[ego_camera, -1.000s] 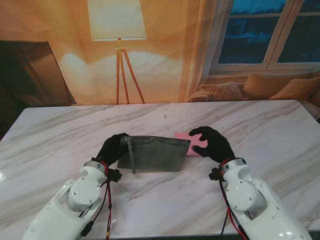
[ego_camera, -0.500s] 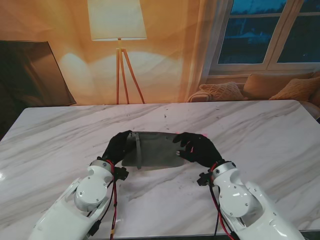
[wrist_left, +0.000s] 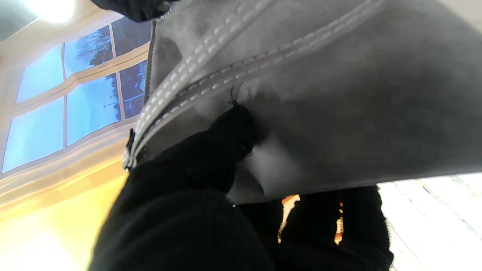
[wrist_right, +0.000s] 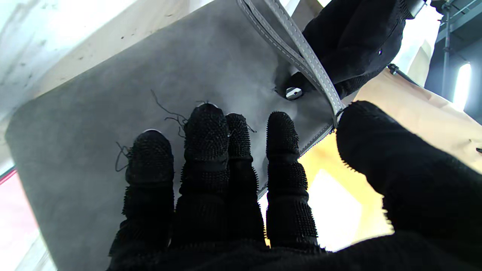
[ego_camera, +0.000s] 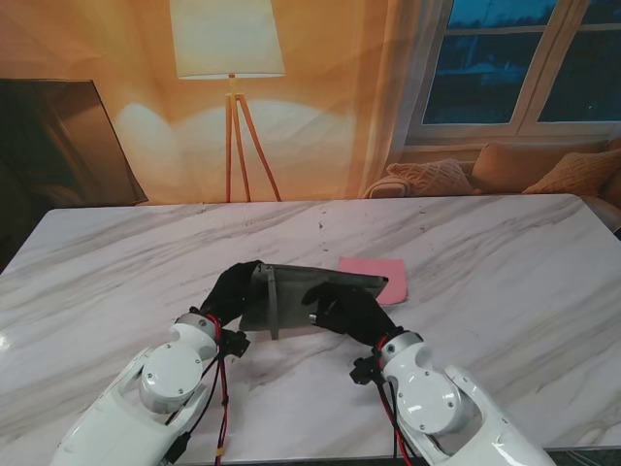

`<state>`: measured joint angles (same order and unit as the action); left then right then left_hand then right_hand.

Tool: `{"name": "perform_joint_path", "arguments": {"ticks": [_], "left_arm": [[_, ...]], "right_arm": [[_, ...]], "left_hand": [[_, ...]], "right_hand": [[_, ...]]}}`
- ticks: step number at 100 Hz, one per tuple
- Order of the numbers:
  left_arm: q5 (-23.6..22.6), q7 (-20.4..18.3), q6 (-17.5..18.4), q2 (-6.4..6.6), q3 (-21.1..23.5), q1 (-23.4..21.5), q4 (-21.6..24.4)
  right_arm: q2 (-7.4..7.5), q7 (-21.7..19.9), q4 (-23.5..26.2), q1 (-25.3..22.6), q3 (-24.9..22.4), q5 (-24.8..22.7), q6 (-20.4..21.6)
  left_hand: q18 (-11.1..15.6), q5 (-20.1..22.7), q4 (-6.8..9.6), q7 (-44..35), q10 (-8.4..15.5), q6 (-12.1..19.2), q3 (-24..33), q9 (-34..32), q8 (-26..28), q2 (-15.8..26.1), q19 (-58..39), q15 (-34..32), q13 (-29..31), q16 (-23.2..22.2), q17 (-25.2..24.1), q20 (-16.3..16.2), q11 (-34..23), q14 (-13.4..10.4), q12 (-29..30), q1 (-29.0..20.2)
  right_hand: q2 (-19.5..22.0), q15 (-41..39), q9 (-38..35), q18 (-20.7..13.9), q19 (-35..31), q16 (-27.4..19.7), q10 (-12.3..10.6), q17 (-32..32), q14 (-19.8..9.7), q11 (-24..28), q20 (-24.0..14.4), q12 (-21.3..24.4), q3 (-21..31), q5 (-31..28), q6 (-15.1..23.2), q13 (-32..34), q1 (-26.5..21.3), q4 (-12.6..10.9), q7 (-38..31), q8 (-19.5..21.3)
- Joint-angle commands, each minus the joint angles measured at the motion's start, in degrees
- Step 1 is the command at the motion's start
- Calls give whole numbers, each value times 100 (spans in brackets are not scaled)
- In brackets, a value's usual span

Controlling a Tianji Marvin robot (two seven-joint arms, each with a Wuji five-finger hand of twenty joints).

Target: Collect documents into a storage pouch

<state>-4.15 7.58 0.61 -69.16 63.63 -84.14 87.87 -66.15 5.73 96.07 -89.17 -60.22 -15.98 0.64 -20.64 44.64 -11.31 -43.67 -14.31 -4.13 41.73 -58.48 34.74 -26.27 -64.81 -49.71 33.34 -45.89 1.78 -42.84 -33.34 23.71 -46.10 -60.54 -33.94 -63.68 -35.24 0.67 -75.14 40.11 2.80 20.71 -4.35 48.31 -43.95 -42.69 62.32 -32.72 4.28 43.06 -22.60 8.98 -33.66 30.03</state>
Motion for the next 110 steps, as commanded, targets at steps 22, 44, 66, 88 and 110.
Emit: {"name": "perform_joint_path", "arguments": {"ticks": [22,44,66,88,110], "left_arm": [[-46,-207,25,59,58,-145,195],[-67,-35,22,19,-7,-172,282],[5,146,29,-39,-73,-145,334],[85,251,15,-77,-91,-136,359],[180,134,-58,-48,-23,-220,475]], "right_arm": [[-77,-153,5,84,238,123,-65],[-74,-241,-43,161,380,201,-56],[-80,-380,-95,242,520,406,-178],[-93,-498,-179,311,627,637,-286],[-110,-512,-261,339,672,728,-344]], "left_hand": [[219,563,-76,-591,-85,108,548,-493,-27,-38,-590,-91,286,98,244,2,-96,378,209,-15],[225,565,-145,-661,-153,5,750,-580,-115,-206,-650,-190,406,102,357,-24,-186,440,285,40],[225,554,-170,-689,-151,-16,796,-556,-151,-179,-651,-201,394,121,368,-31,-203,463,329,39],[218,567,-191,-722,-162,-60,850,-596,-191,-243,-659,-219,430,136,402,-36,-216,480,357,31],[253,522,-178,-831,-183,-64,833,-525,-85,-185,-631,-233,339,129,301,-37,-307,479,255,14]], "right_hand": [[50,-1052,-491,-97,-963,316,57,510,-412,543,-336,-436,-35,-41,47,788,104,-167,78,-132],[55,-1189,-536,-82,-1117,308,89,572,-436,589,-354,-513,-12,-127,121,872,95,-164,96,-176],[53,-1116,-465,-63,-1030,268,93,478,-370,490,-304,-503,122,-49,172,771,79,-172,195,-231],[45,-1084,-424,-55,-988,261,105,394,-330,460,-293,-507,206,92,25,709,97,-164,283,-290],[87,-1089,-442,-61,-1003,270,99,374,-302,502,-313,-525,222,210,-72,710,168,-161,274,-313]]}}
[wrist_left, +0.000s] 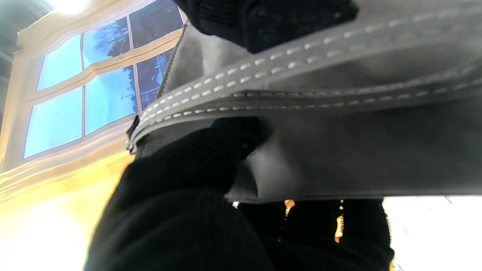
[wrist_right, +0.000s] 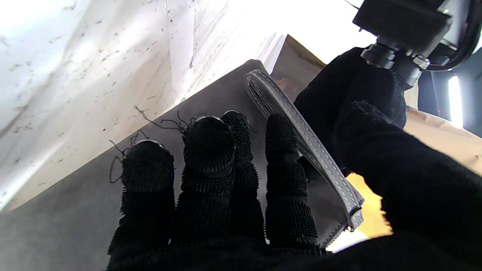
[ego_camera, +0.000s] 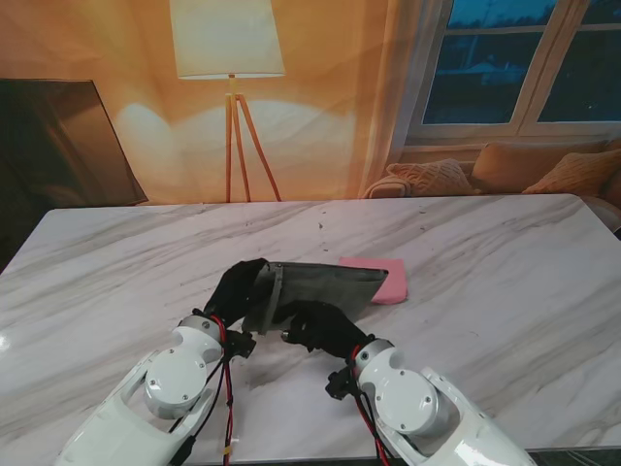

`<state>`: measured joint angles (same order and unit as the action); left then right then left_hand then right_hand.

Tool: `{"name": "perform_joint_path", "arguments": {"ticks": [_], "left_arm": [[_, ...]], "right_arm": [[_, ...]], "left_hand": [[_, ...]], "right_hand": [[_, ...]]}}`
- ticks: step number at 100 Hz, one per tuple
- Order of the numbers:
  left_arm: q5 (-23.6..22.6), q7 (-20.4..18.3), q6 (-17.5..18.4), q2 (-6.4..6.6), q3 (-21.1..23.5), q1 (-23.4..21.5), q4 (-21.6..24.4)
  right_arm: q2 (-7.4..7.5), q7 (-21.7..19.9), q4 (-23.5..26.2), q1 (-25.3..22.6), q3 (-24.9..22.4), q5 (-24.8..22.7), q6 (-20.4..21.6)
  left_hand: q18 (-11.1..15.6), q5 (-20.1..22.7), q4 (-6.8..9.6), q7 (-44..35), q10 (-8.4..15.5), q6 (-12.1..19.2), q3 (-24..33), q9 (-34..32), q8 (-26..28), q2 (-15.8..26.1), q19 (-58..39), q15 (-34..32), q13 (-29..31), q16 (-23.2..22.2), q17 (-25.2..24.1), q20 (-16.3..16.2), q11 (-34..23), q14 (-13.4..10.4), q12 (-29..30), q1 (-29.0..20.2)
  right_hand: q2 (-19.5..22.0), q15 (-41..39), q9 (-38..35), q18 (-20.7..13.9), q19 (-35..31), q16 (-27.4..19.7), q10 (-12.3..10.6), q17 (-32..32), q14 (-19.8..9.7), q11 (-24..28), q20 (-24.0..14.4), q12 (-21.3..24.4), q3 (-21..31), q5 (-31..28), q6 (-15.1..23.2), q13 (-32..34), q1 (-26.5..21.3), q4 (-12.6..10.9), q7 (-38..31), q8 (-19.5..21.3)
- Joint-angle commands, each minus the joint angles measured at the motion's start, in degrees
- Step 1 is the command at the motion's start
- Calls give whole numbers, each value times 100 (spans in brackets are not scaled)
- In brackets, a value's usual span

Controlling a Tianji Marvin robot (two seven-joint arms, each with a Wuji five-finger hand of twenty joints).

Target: Collect documents into a storage pouch

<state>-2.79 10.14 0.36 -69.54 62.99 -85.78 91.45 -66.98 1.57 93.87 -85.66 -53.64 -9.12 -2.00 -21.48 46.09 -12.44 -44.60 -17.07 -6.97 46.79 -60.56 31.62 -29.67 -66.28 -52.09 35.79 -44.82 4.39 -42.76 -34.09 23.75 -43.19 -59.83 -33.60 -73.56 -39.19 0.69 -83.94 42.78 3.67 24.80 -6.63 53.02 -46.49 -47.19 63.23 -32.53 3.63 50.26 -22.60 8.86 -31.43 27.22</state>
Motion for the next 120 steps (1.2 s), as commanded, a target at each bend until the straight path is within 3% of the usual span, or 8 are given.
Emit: {"name": "perform_joint_path", "arguments": {"ticks": [1,25,52,69,91,105,112,120], "left_arm": [[50,-125,-37,-9,46,-61,123],[149,-208,-93,4,73,-106,182],[217,-160,-132,-22,32,-78,170],[219,-212,-123,-6,48,-85,176],[164,-320,-74,31,73,-96,183],[126,-335,-50,45,101,-118,225],[114,-334,-54,47,117,-129,243],[92,-324,-56,49,135,-139,253]], "right_arm": [[-27,-98,-45,-10,14,44,-87],[-43,-133,-101,-1,28,183,-192],[0,-389,-217,100,85,335,-46],[-39,-336,-234,103,101,458,-178],[-21,-501,-281,195,192,549,-254],[4,-702,-324,280,261,652,-380],[24,-810,-340,317,289,680,-429],[27,-823,-357,331,311,673,-433]], "left_hand": [[339,373,-63,-744,96,218,326,-310,237,157,-485,3,87,19,36,-47,-238,478,-45,-60],[353,361,-45,-779,101,210,324,-268,328,208,-464,11,21,-6,-40,-56,-278,487,-117,-82],[365,338,-21,-772,69,192,238,-231,408,270,-456,-63,-13,-108,-66,-67,-298,595,-167,-140],[479,275,20,-801,136,270,57,-108,539,436,-431,43,-174,-127,-226,-81,-315,453,-235,-186],[624,239,96,-730,186,360,-172,-56,736,554,-720,-434,-292,-621,-312,-857,-225,485,-282,-246],[617,233,98,-722,174,352,-187,-49,746,575,-799,-528,-251,-746,-253,-1092,-210,506,-272,-260],[612,214,104,-733,143,338,-206,-19,766,597,-782,-549,-265,-787,-271,-1153,-248,519,-310,-278],[599,180,135,-803,89,340,-286,58,859,680,-728,-625,-295,-920,-300,-1268,-401,548,-435,-321]], "right_hand": [[56,-105,-56,-62,-129,4,14,-30,-72,35,-62,-75,129,187,-7,2,172,-149,45,-31],[66,-61,-57,-50,-122,-24,54,-37,-47,-2,-54,-43,144,274,108,-9,158,-163,-8,-30],[106,67,70,-37,-21,-51,156,-76,-37,-43,-9,-41,151,-79,945,-96,77,-149,-35,20],[165,150,298,-56,122,-37,117,-214,-45,-119,14,-40,165,-253,694,-259,-109,-141,-190,211],[282,243,554,-73,302,4,75,-359,-85,-66,20,-111,140,-325,520,-466,-376,-43,-178,247],[331,284,681,-65,400,37,128,-547,-4,-119,-5,-108,39,-417,632,-650,-291,62,-122,115],[340,324,774,-64,471,65,145,-642,29,-162,-37,-106,-56,-500,698,-767,-205,174,-172,20],[105,382,839,-75,548,106,145,-695,41,-203,-108,-104,-148,-740,626,-833,-183,490,-888,-50]]}}
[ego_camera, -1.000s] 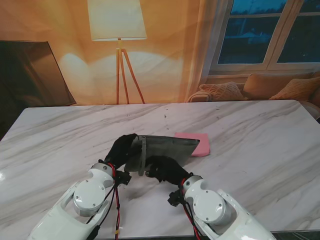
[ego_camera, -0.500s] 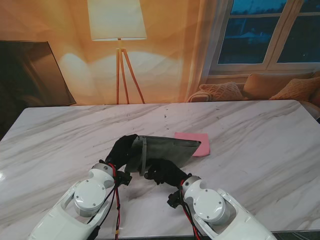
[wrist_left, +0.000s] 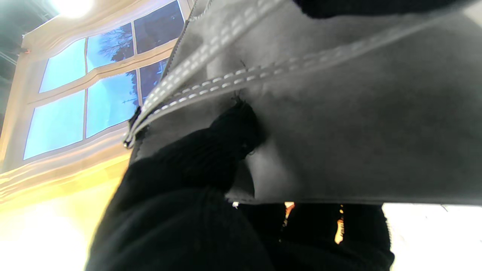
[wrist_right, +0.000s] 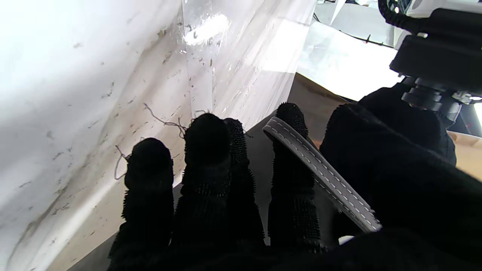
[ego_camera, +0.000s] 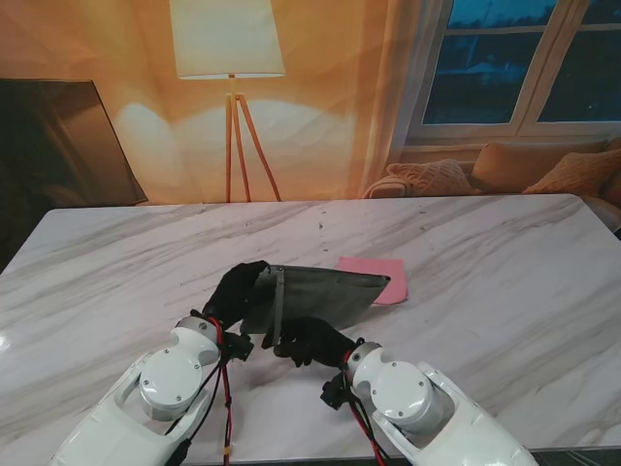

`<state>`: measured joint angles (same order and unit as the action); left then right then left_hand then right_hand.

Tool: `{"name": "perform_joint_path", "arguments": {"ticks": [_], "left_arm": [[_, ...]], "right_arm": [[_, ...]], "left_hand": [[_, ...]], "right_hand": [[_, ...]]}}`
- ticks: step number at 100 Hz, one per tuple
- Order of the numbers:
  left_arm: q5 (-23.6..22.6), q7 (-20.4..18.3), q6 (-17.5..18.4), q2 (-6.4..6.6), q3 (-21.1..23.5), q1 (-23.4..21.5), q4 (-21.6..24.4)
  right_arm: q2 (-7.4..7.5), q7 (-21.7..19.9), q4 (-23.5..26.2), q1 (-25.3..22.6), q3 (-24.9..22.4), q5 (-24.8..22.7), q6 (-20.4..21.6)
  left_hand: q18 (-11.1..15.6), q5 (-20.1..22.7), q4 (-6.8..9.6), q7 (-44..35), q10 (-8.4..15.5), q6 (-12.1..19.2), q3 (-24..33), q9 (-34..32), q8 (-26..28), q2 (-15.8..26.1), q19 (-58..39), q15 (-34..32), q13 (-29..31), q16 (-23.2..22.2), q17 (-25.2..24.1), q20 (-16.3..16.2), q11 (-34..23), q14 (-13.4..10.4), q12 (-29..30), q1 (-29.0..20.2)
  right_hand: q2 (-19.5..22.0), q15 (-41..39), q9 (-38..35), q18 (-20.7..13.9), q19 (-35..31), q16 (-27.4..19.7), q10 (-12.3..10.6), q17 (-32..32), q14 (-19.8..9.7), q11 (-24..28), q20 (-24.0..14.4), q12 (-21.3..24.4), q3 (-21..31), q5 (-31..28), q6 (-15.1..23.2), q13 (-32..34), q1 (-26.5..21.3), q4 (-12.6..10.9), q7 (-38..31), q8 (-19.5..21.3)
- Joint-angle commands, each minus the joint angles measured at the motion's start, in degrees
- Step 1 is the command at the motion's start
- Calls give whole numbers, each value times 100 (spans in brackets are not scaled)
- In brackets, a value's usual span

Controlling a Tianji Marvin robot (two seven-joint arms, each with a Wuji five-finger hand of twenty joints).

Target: Collect documents into a storage pouch

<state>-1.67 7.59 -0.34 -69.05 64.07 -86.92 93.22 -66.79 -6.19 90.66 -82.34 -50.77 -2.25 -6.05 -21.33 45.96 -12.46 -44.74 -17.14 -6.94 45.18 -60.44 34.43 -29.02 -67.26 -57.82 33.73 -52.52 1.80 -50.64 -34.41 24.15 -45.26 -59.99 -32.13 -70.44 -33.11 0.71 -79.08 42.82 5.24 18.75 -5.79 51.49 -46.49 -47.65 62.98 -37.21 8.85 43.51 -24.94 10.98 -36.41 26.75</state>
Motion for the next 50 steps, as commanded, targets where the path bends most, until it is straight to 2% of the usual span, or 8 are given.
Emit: {"name": "perform_joint_path", "arguments": {"ticks": [1,14,27,30,34,37,45,50], "left_arm": [[-26,-69,13,1,30,-25,77],[-115,-69,-10,11,52,-32,57],[-149,-108,-49,23,70,-26,18],[-141,-126,-47,27,74,-24,10],[-138,-149,-41,32,79,-22,0],[-140,-167,-40,37,84,-23,0],[-96,-230,-48,50,119,-45,15],[-53,-309,-61,68,156,-67,32]], "right_arm": [[6,-40,-37,-4,26,-19,-27],[-16,96,-11,-54,1,-97,-8],[-48,345,74,-160,-81,-252,-5],[-55,400,106,-192,-109,-282,-19],[-68,491,139,-234,-143,-327,-31],[-83,578,160,-264,-167,-369,-37],[-119,804,199,-328,-235,-502,-34],[-134,926,211,-353,-281,-601,-18]], "left_hand": [[583,185,142,-800,86,340,-142,58,595,632,-623,-61,-99,-167,-49,-489,-393,510,-248,-307],[622,105,251,-919,71,405,-390,240,847,863,-512,-112,-226,-424,-202,-543,-649,465,-502,-392],[749,-120,495,-1084,34,316,-1161,562,1401,1307,-421,-203,-484,-941,-476,-417,-1043,400,-981,-764],[771,-142,555,-1106,-136,312,-1294,624,1498,1401,-412,-203,-508,-1011,-514,-389,-1072,402,-1036,-828],[776,-146,573,-1135,-187,311,-1334,617,1550,1430,-423,-236,-472,-1049,-501,-385,-1116,402,-1076,-844],[783,-154,577,-1163,-47,314,-1344,591,1589,1433,-443,-291,-425,-1090,-472,-394,-1199,402,-1130,-841],[770,-129,591,-1192,-124,293,-1276,557,1661,1385,-495,-445,-354,-1257,-435,-455,-1363,460,-1213,-794],[759,-119,600,-1207,-155,282,-1243,550,1698,1360,-515,-520,-339,-1345,-448,-498,-1451,485,-1266,-762]], "right_hand": [[-74,97,240,-77,72,93,-13,-98,-36,-65,-107,-50,-127,-292,84,-173,59,299,-495,26],[-373,570,337,-46,294,-102,-64,-229,34,-337,-26,160,-149,-504,-192,-364,119,441,-1583,566],[-375,697,114,10,287,-207,-47,-127,119,-306,7,256,-255,-790,-363,-203,74,482,-2419,1340],[-261,665,-1,20,233,-217,-23,-74,160,-276,5,270,-256,-903,-409,-115,87,501,-2556,1457],[-3,571,-209,32,103,-245,10,40,209,-214,14,304,-387,-1079,-501,56,61,500,-2667,1594],[180,484,-482,97,-58,-280,53,220,292,-150,8,326,-483,-1251,-585,293,62,475,-2729,1688],[597,173,-1355,274,-668,-542,237,861,458,-20,148,458,-597,-1749,-820,1096,282,271,-2781,1998],[765,-83,-1773,346,-1107,-695,359,1213,506,115,319,498,-569,-2069,-921,1534,522,-116,-2777,2321]]}}
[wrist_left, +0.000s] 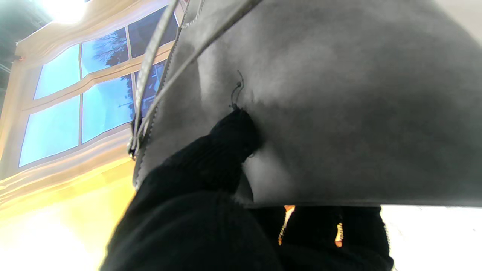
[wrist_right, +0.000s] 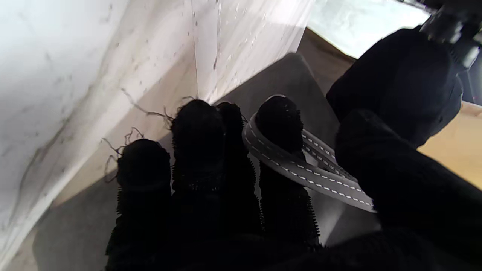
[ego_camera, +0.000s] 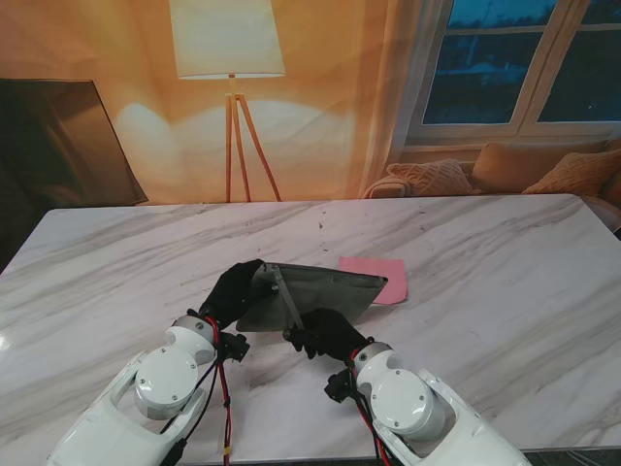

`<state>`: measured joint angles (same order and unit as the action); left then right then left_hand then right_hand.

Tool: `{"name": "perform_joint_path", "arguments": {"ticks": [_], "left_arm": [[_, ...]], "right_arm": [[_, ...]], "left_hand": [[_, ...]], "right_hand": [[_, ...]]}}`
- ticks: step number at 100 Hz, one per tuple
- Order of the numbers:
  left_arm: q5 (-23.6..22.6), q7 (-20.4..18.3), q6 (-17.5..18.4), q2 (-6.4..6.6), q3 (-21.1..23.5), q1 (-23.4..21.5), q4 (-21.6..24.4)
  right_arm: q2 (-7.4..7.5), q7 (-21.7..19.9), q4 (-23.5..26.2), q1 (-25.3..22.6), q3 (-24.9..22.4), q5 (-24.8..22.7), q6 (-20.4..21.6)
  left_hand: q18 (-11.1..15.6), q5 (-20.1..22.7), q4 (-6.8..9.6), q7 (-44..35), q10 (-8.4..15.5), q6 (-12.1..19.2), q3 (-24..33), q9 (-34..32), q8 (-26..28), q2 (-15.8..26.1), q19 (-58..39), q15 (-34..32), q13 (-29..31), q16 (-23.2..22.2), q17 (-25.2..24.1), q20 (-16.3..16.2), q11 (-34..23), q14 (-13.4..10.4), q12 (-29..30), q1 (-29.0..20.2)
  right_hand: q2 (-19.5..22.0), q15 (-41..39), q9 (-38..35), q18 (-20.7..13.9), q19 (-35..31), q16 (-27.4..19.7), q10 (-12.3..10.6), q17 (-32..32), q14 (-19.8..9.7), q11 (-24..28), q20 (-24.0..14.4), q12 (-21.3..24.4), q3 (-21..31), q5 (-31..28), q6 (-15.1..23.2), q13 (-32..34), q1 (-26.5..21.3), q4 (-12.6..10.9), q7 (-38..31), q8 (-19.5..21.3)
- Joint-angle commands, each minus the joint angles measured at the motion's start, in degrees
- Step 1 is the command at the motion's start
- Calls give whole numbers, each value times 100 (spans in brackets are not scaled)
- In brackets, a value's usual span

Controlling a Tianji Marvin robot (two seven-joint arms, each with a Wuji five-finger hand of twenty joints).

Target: Collect documents into a storage pouch

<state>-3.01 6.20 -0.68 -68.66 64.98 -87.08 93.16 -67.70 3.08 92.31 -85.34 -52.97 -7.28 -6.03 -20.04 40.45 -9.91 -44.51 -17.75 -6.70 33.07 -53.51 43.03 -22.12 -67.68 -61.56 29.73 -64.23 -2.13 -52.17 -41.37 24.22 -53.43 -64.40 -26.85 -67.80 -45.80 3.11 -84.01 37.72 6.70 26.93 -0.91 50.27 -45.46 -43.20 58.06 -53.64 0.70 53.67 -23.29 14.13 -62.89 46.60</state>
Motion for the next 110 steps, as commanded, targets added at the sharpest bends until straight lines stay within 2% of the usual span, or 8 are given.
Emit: {"name": "perform_joint_path", "arguments": {"ticks": [1,6,15,35,56,61,70,110], "left_arm": [[87,-188,-30,33,72,-57,41],[104,-258,-37,51,109,-81,57],[93,-399,-45,94,185,-133,91],[146,-679,-42,168,342,-235,181],[225,-886,-40,218,424,-304,242],[249,-903,-13,221,438,-315,241],[301,-991,30,241,477,-337,249],[433,-1550,90,369,595,-384,273]], "right_arm": [[-46,21,46,-55,-70,-119,-13],[-55,122,50,-66,-118,-235,21],[-70,326,72,-85,-220,-464,71],[-95,657,169,-102,-495,-832,37],[-129,883,247,0,-751,-1065,-266],[-129,903,246,40,-796,-1122,-327],[-133,921,245,106,-864,-1167,-424],[-170,969,160,387,-980,-1166,-682]], "left_hand": [[629,434,349,-1235,-196,255,-17,-130,849,667,-475,-156,60,-195,-61,-356,-751,483,-449,-314],[616,464,365,-1253,-321,245,29,-129,888,657,-479,-183,63,-248,-82,-389,-774,510,-474,-289],[614,602,441,-1267,-286,341,164,-158,1050,682,-459,-187,60,-342,-111,-447,-811,515,-552,-171],[569,785,453,-1241,-336,385,453,-256,1197,611,-480,-281,112,-452,-100,-510,-873,583,-665,-14],[575,819,511,-1316,-395,374,432,-269,1376,638,-498,-419,128,-613,-148,-594,-1051,613,-778,-3],[557,945,479,-1275,-403,383,819,-375,1354,457,-492,-403,188,-662,-112,-639,-1044,636,-766,178],[538,1031,453,-1265,-419,391,1032,-448,1326,356,-487,-395,229,-663,-93,-654,-1020,666,-777,271],[521,1012,496,-1353,-449,338,1012,-459,1461,430,-509,-512,279,-745,-90,-695,-1158,713,-877,266]], "right_hand": [[263,-401,-573,120,-695,-229,230,458,23,268,276,58,-72,-493,-119,592,399,-533,-101,473],[280,-592,-898,183,-1012,-276,302,779,29,403,322,40,-69,-765,-137,949,540,-625,-198,680],[240,-928,-1309,256,-1529,-421,382,1241,3,621,536,-26,-44,-1126,-153,1424,685,-656,-459,850],[224,-1440,-1796,338,-2039,-523,303,1952,-142,982,724,-196,-68,-1620,-148,2024,876,-702,-927,1050],[279,-1636,-1917,360,-2205,-599,331,2157,-184,1094,816,-261,-148,-1742,-163,2187,880,-718,-1056,1135],[298,-1682,-1938,359,-2232,-602,338,2192,-208,1109,835,-269,-163,-1759,-158,2188,880,-722,-1075,1149],[307,-1716,-1938,360,-2250,-616,339,2201,-198,1113,865,-274,-182,-1767,-166,2181,861,-730,-1081,1161],[292,-1734,-1897,354,-2256,-672,325,2153,-197,1094,942,-278,-223,-1760,-162,2173,827,-740,-1067,1182]]}}
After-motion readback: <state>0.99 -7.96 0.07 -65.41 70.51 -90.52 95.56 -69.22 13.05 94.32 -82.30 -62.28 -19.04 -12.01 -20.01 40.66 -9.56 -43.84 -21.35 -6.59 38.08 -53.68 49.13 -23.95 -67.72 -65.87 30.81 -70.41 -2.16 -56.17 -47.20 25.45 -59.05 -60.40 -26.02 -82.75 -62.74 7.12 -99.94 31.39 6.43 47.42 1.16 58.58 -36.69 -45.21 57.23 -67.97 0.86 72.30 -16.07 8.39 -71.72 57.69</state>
